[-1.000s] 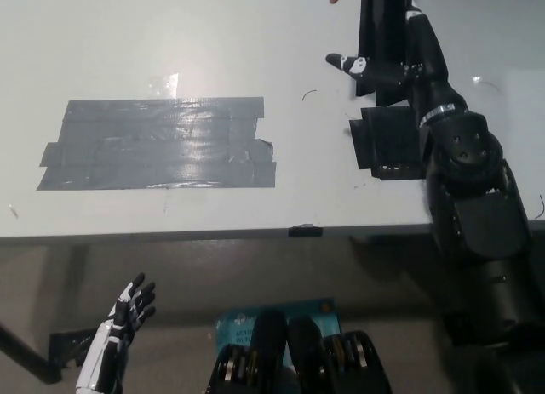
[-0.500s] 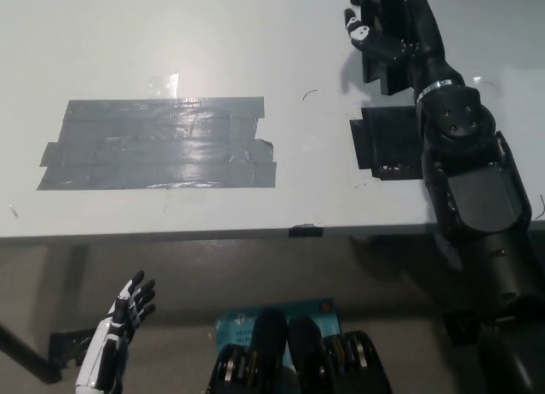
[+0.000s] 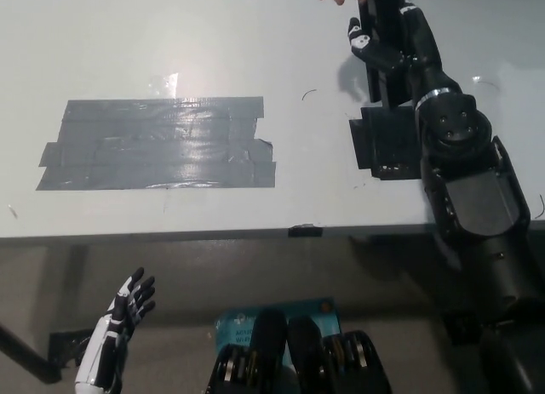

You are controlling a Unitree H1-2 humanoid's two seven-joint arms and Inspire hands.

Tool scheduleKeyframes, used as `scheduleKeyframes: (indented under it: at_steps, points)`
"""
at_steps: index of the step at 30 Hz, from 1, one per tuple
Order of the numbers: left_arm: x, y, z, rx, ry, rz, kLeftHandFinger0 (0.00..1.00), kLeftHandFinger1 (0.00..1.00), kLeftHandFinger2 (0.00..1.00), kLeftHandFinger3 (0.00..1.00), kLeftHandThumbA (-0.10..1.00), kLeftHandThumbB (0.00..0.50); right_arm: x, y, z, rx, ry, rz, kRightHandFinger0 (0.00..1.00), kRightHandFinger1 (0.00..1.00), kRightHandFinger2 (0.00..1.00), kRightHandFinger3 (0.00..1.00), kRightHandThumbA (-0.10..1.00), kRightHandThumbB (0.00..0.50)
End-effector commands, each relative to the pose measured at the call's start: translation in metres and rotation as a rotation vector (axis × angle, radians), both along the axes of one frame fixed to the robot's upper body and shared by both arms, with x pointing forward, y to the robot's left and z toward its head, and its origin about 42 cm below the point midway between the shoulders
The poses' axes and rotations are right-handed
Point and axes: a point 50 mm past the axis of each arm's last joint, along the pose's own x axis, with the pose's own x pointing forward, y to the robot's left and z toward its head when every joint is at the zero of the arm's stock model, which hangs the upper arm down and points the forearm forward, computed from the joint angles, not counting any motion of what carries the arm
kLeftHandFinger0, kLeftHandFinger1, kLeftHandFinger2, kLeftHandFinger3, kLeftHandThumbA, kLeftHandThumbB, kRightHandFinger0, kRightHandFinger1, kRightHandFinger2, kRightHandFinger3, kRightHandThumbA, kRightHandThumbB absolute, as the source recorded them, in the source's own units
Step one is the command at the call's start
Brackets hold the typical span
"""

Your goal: A person hands a stapler to the robot and the robot grabs it with its right hand and places it on the desk infront of it

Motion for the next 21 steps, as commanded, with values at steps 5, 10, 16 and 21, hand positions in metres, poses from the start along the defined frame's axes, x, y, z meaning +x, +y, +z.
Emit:
scheduleKeyframes:
  at_steps: [5,10,16,21]
  points:
    - [0.005,0.002,0.014,0.017,-0.064,-0.032,1.00,1.00,1.00,1.00,1.00,0.500,-0.011,-0.008,0.049,-0.084,-0.165,0.032,0.11,0.59,0.90,0.90,-0.10,0.144]
    - [0.006,0.004,0.015,0.026,-0.065,-0.030,1.00,1.00,1.00,1.00,1.00,0.500,-0.029,-0.010,0.072,-0.179,-0.196,0.109,0.19,0.66,0.98,0.92,-0.10,0.139]
    - [0.005,0.004,0.013,0.021,-0.059,-0.025,1.00,1.00,1.00,1.00,1.00,0.500,-0.041,0.003,0.076,-0.301,-0.185,0.245,0.17,0.64,0.94,0.99,-0.10,0.171]
    - [0.004,0.002,0.013,0.016,-0.060,-0.029,1.00,1.00,1.00,1.00,1.00,0.500,-0.045,0.025,0.062,-0.441,-0.095,0.373,0.20,0.62,0.92,0.98,-0.10,0.171]
